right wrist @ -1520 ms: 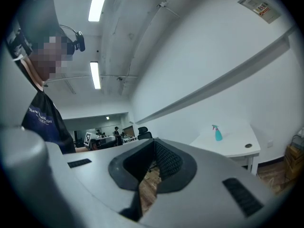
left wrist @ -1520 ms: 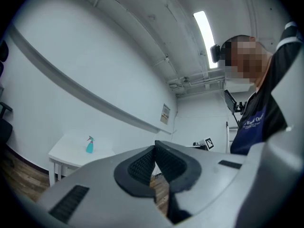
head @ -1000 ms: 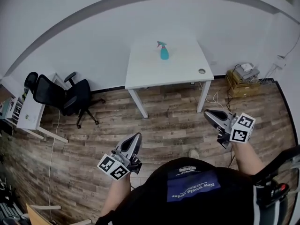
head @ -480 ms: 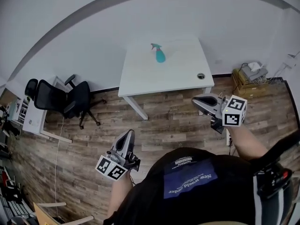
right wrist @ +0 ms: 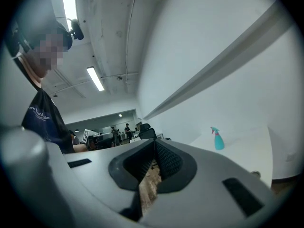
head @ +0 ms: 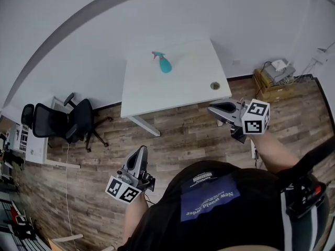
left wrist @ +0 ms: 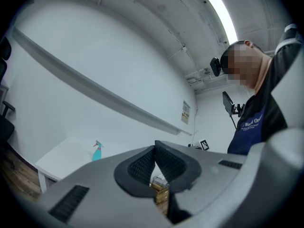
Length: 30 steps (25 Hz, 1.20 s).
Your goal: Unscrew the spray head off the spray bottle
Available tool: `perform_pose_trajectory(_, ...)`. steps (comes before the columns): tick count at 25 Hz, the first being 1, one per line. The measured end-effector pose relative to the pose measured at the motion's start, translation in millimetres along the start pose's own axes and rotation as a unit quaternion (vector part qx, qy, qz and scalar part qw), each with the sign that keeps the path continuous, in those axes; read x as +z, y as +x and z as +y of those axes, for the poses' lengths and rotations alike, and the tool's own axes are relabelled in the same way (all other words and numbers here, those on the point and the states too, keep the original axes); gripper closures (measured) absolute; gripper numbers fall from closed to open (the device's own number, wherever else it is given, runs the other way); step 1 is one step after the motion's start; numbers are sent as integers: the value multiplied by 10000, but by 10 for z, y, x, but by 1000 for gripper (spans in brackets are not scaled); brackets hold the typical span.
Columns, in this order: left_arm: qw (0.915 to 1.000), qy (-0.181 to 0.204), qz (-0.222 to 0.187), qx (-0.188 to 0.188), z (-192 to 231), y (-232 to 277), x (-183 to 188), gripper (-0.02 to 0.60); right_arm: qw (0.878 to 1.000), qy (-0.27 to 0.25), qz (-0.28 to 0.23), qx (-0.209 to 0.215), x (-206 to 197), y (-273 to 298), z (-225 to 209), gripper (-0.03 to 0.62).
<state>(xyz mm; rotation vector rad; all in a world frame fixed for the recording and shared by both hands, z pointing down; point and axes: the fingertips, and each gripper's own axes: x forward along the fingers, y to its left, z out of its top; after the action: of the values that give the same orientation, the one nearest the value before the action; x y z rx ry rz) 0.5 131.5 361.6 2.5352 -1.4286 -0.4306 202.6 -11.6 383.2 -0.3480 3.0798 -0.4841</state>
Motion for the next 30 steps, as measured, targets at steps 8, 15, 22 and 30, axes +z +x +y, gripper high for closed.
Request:
perform_pose_trajectory(8,9981,-216,31,-584,704,199,37,578,9986,-111,96,-505,2,470,-209,597)
perform_pose_trajectory(15,9932,0,134,-1152,1495,197,500,578,9954,-192,-181,-925,188,1198,-143,597)
perform_pose_trajectory(22,9922,-122,127,-1231,2294,39,761,578,9938,-150,-143,-1096,232,1934,-140,597)
perform_pose_trajectory(30,9930,-294,113,-1141,2812,47,785,578,9934,-114,25,-1143,257,2336,-333,597)
